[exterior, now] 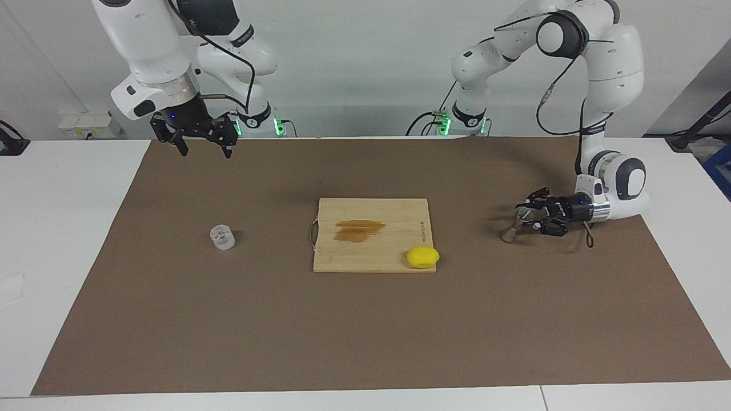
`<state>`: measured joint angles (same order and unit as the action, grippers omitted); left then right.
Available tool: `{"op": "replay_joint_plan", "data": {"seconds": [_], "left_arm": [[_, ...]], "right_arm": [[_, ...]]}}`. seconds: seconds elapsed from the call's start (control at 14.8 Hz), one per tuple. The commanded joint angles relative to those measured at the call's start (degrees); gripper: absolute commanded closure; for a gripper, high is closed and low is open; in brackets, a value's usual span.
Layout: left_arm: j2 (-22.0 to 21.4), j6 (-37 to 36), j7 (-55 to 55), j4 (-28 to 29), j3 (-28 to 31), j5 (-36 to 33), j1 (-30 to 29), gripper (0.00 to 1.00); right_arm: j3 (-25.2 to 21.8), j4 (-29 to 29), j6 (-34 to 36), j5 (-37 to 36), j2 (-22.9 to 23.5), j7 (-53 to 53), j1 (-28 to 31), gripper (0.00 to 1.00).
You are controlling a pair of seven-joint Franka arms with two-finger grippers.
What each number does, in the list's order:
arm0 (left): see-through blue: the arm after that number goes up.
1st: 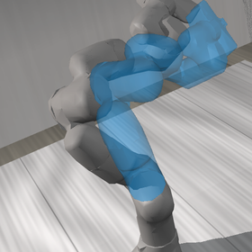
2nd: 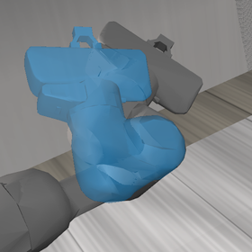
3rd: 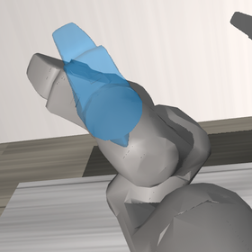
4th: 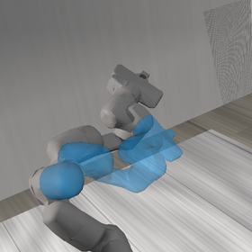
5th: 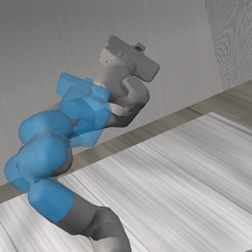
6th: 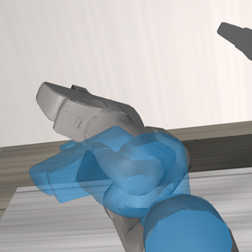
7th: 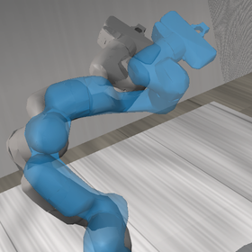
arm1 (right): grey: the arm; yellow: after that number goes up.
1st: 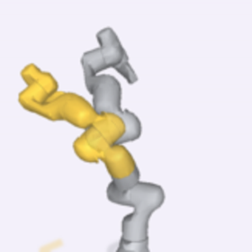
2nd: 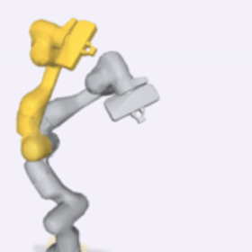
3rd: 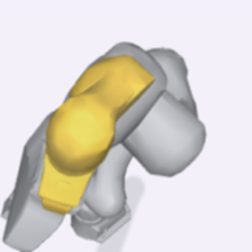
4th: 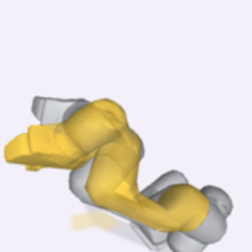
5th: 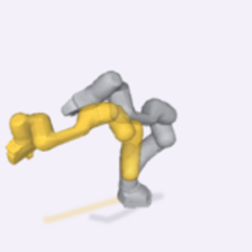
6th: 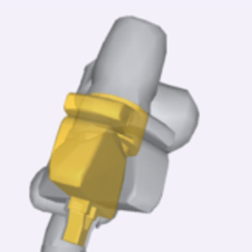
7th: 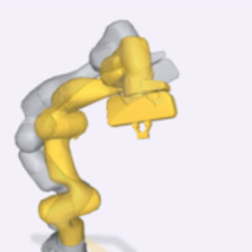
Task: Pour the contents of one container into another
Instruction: 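Close the left gripper around the small metal cup, then lift the metal cup with the left gripper onto the cutting board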
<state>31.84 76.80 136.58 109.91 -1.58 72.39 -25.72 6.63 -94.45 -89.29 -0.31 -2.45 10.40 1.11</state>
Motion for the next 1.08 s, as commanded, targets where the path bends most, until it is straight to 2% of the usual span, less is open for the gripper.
{"op": "replay_joint_plan", "data": {"seconds": [0.0,0.4,0.74,1.01], "left_arm": [[-0.55,0.28,-1.41,-0.13,0.18,0.03,2.51,0.78],[-0.90,0.45,-1.50,0.66,0.09,2.22,8.22,0.78],[-5.90,2.37,-2.98,5.30,0.18,5.39,13.94,0.78],[-8.19,5.36,-2.99,9.53,0.17,9.52,18.42,0.78]], "right_arm": [[0.23,-0.91,-0.18,0.22,-0.80,0.59,0.56,0.00],[0.23,-0.91,-0.18,0.22,-0.80,0.59,0.56,0.00],[0.23,-0.91,-0.18,0.22,-0.80,0.59,0.56,0.00],[0.23,-0.91,-0.18,0.22,-0.80,0.59,0.56,0.00]]}}
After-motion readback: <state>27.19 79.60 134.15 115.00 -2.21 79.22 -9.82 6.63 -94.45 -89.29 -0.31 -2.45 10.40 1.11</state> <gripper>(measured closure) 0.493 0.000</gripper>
